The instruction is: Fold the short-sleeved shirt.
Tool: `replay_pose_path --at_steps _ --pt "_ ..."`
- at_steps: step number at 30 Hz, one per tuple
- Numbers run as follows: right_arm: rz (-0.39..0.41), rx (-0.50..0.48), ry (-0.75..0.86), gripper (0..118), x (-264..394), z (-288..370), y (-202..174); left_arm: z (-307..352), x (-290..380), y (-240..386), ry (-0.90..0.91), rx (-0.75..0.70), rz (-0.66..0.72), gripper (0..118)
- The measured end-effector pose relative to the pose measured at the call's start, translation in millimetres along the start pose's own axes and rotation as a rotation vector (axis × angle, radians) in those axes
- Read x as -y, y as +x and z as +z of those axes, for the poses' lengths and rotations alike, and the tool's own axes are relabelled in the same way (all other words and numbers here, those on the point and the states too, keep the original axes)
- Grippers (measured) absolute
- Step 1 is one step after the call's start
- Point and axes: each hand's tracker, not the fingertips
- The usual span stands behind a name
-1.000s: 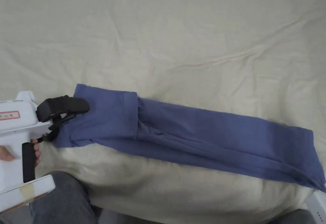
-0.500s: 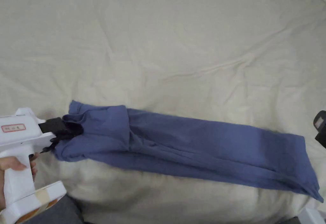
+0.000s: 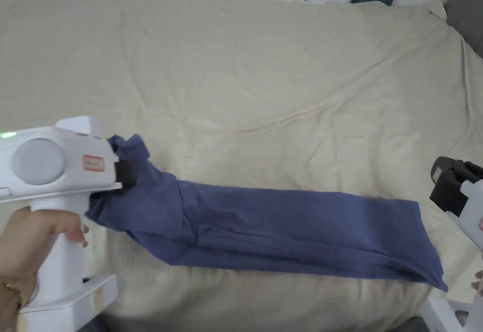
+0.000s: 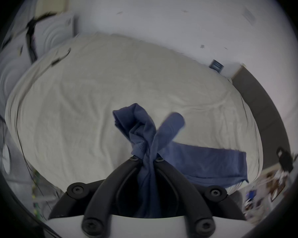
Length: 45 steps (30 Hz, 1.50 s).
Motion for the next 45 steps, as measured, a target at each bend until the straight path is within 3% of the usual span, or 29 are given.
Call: replay_pose_path --at_steps 8,14,16,18,20,25,27,28,29,30,31,33,36,40,45 --pt "-0.053 -0.014 0.082 1 -1 24 20 -55 26 131 -0.118 0.199 -0.139 9" --pt "-0.055 0.001 0.105 1 -4 31 32 -126 54 191 -0.231 0.178 -0.143 10" --pt "-0.05 0.009 0.106 1 -4 31 34 -141 64 202 -0.245 0.167 -0.169 22" --pt "-0.051 0.017 0.103 1 -3 30 36 -155 69 206 -0.308 0.249 -0.227 65" --pt "-0.056 0.018 0.096 1 -3 29 37 -153 69 208 -0.347 0.306 -0.222 91" --pt "-0.027 0.013 0.088 1 0 29 33 -102 39 188 -0.142 0.345 -0.19 91" --pt "-0.021 0.001 0.092 1 1 31 29 -80 31 175 -0.031 0.314 -0.195 77" --pt "-0.022 -0.008 0.094 1 1 32 27 -68 30 167 0.035 0.289 -0.181 59" --pt "-0.023 -0.018 0.093 1 0 32 26 -62 31 160 0.078 0.25 -0.19 26" --pt "-0.022 -0.025 0.094 1 1 33 24 -60 34 155 0.093 0.205 -0.206 7" --pt "-0.018 -0.031 0.094 1 1 33 23 -64 38 151 0.094 0.141 -0.22 2" --pt "-0.014 -0.041 0.095 1 2 35 21 -79 50 145 0.026 0.071 -0.234 2" --pt "-0.022 -0.057 0.093 1 4 37 20 -107 74 148 -0.126 0.089 -0.214 2" --pt "-0.016 -0.053 0.088 1 5 40 21 -121 113 173 -0.234 0.208 -0.171 2" --pt "-0.063 -0.056 0.074 1 6 44 28 -118 134 222 -0.154 0.103 -0.38 2"
